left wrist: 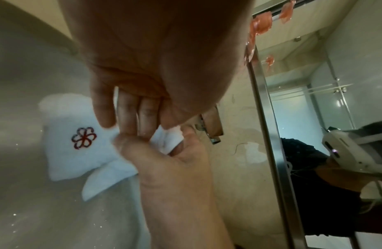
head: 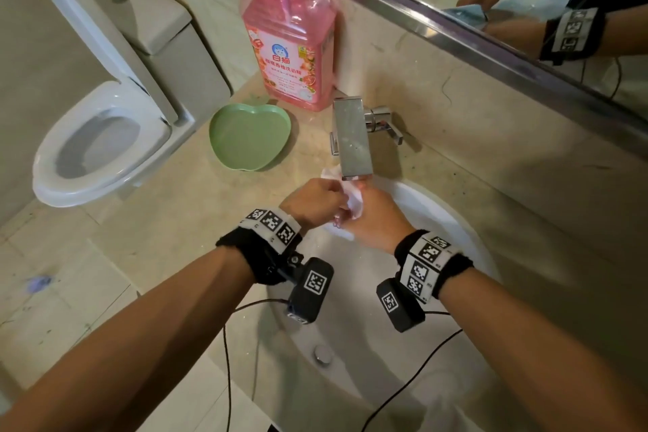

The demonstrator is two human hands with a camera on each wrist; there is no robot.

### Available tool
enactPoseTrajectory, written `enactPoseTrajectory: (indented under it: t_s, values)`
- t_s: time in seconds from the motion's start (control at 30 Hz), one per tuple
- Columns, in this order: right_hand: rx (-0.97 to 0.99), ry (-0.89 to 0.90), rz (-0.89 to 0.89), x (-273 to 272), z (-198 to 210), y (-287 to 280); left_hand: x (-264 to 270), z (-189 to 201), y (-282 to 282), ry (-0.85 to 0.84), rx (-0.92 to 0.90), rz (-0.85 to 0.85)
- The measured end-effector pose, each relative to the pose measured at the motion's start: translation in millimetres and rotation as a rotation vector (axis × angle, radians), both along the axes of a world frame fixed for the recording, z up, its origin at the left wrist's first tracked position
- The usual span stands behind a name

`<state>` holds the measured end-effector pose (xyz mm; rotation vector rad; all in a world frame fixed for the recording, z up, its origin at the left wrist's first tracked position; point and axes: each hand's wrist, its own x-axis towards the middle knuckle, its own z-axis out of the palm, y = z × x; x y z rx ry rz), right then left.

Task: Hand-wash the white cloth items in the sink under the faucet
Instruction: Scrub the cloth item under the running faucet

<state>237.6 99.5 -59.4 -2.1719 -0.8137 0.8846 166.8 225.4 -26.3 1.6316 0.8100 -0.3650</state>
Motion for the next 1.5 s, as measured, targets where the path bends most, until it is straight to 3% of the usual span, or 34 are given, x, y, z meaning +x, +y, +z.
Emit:
enactPoseTrajectory:
  t_s: [0.07, 0.13, 0.2, 0.27, 0.33, 0.43, 0.53, 0.63, 0.73, 0.8, 0.93, 1.0, 1.07, 1.13, 1.2, 1.27, 1.33, 1.4, 1.5]
  values:
    - [0.019, -0.008, -0.076, 5, -1, 1, 5, 3, 1, 0.056, 0.144, -0.116]
    - [0.036, 0.058, -0.105, 11, -1, 1, 8, 2, 3, 0.106, 0.437, -0.242]
    - [0.044, 0.072, -0.097, 20, 0, -3, 8, -3, 7, 0.103, 0.617, -0.26]
    - [0.055, 0.093, -0.088, 29, 4, -10, 6, -11, 13, -0.014, 0.635, -0.294]
    - [0.066, 0.135, -0.095, 36, 7, -16, 8, -16, 19, -0.109, 0.585, -0.469]
    - [0.087, 0.171, -0.128, 45, 12, -24, 17, -25, 23, -0.106, 0.538, -0.61]
    - [0.052, 0.036, -0.143, 56, 16, -36, 21, -30, 25, -0.172, 0.625, -0.543]
    - [-0.049, -0.176, -0.057, 60, 24, -43, 21, -28, 28, -0.222, 0.589, -0.466]
    - [-0.113, -0.259, -0.076, 53, 20, -37, 24, -25, 28, -0.101, 0.558, -0.387]
    - [-0.073, -0.202, -0.125, 39, 15, -25, 26, -24, 29, -0.029, 0.529, -0.289]
    - [0.035, 0.073, -0.178, 10, 8, 0, 20, -17, 22, -0.001, 0.218, 0.036]
    - [0.048, 0.11, -0.127, 2, 6, 10, 13, -16, 21, 0.005, 0.215, 0.029]
    - [0.002, 0.024, -0.06, 0, 1, 18, 4, -15, 22, -0.039, 0.117, -0.021]
    - [0.032, 0.07, -0.157, 5, -5, 24, -7, -15, 26, -0.113, 0.007, -0.013]
    - [0.097, 0.248, -0.343, 13, -7, 24, -16, -23, 33, -0.148, 0.098, -0.042]
    - [0.136, 0.33, -0.423, 21, -7, 22, -24, -34, 36, -0.066, 0.324, -0.144]
    - [0.174, 0.438, -0.502, 25, -6, 18, -29, -44, 31, 0.053, 0.44, -0.181]
    - [0.213, 0.522, -0.56, 28, -4, 14, -31, -49, 26, 0.102, 0.386, -0.107]
    - [0.218, 0.526, -0.605, 31, -3, 4, -26, -52, 20, 0.035, 0.206, 0.088]
